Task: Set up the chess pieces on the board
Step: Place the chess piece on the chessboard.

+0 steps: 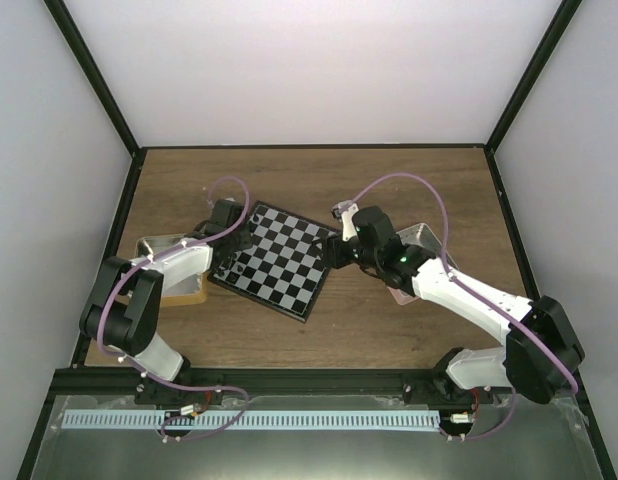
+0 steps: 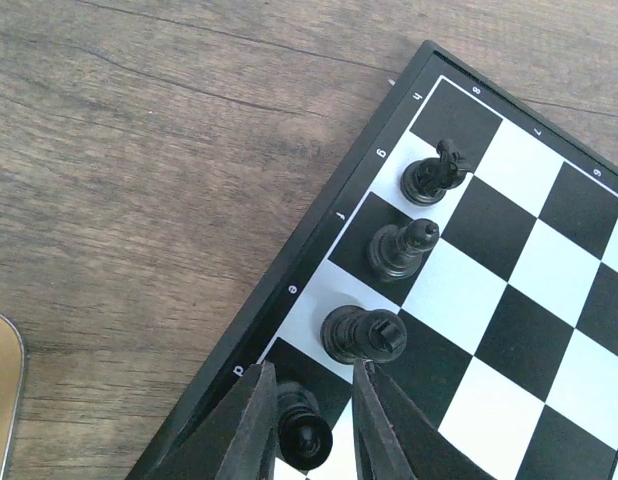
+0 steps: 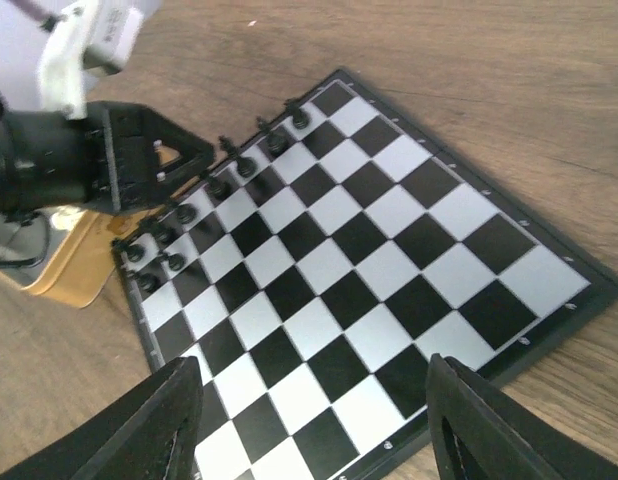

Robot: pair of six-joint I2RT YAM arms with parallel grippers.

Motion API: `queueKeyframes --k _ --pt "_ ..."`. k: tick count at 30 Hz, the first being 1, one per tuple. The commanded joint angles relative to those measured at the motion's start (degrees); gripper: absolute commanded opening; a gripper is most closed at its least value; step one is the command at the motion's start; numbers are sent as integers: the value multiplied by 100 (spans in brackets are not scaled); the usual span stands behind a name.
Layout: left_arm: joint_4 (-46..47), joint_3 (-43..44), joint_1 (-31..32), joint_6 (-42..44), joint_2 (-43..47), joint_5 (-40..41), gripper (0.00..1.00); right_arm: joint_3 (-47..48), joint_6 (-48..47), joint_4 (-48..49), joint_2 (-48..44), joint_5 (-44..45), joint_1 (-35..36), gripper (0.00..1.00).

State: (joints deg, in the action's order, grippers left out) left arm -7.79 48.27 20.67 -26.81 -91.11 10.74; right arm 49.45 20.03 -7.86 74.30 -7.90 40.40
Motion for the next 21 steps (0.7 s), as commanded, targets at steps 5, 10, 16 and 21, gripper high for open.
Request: queueKeyframes --k 5,10,16,21 --pt "-234 236 -12 -113 452 103 38 4 769 -346 -230 2179 -32 65" --pt "-469 413 -19 -334 925 12 43 124 1553 -982 -63 2622 -249 68" --pt "-631 552 -19 -239 1650 -202 47 161 2453 -1448 425 2307 -931 72" --pt "-679 577 -27 52 2210 -455 50 10 2610 -1566 619 2161 -1510 62"
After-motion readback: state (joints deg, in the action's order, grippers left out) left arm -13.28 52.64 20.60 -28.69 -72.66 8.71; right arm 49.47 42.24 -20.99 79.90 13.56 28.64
